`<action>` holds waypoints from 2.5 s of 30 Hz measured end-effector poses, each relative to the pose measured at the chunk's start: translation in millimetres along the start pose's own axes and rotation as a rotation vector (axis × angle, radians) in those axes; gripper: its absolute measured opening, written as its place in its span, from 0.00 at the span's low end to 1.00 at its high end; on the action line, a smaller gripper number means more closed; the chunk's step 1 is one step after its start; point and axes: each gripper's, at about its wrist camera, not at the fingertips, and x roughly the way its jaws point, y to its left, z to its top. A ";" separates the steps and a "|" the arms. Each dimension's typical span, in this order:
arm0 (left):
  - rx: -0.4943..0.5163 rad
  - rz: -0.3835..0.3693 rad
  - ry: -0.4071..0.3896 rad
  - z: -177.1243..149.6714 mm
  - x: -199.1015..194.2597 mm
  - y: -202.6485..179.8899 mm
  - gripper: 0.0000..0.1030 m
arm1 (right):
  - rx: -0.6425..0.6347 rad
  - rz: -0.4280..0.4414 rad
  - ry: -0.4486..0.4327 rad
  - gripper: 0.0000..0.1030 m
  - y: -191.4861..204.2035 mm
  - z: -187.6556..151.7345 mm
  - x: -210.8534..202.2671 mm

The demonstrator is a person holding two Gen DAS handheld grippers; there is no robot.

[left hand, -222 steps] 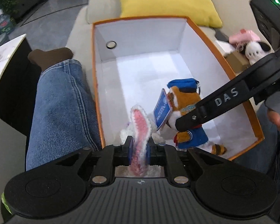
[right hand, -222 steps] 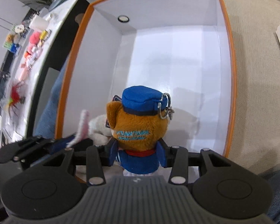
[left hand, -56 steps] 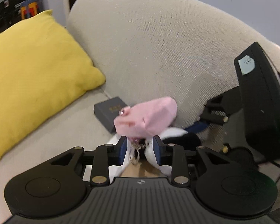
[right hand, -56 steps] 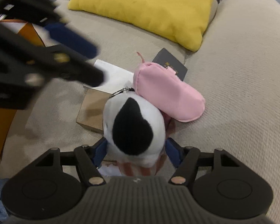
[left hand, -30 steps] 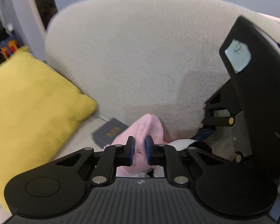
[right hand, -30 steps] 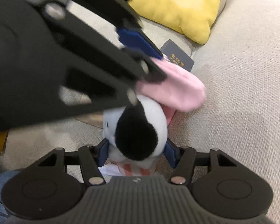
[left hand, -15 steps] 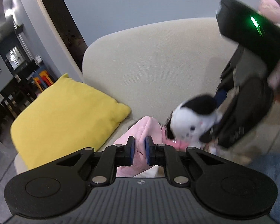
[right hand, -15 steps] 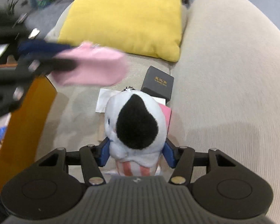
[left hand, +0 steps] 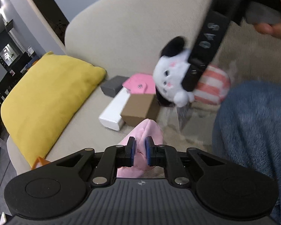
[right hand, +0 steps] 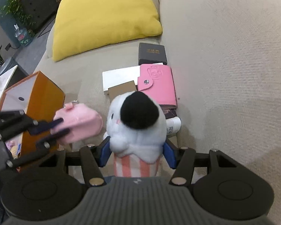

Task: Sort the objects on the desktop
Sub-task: 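Lift the pink pouch and plush dog off the sofa with both tools, then lower the pouch and plush dog into the box with both tools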

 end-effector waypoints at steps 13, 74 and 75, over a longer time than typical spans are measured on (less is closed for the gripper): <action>-0.100 -0.139 0.192 -17.3 14.8 -4.6 0.24 | 0.042 0.056 0.112 0.59 -13.8 3.2 62.3; -1.089 0.138 -0.079 -76.7 -146.0 114.7 0.21 | 0.072 0.287 -0.260 0.50 51.4 -14.6 -56.5; -1.098 0.144 -0.073 -86.6 -154.0 118.8 0.21 | 0.060 0.318 -0.261 0.50 62.2 -14.7 -61.6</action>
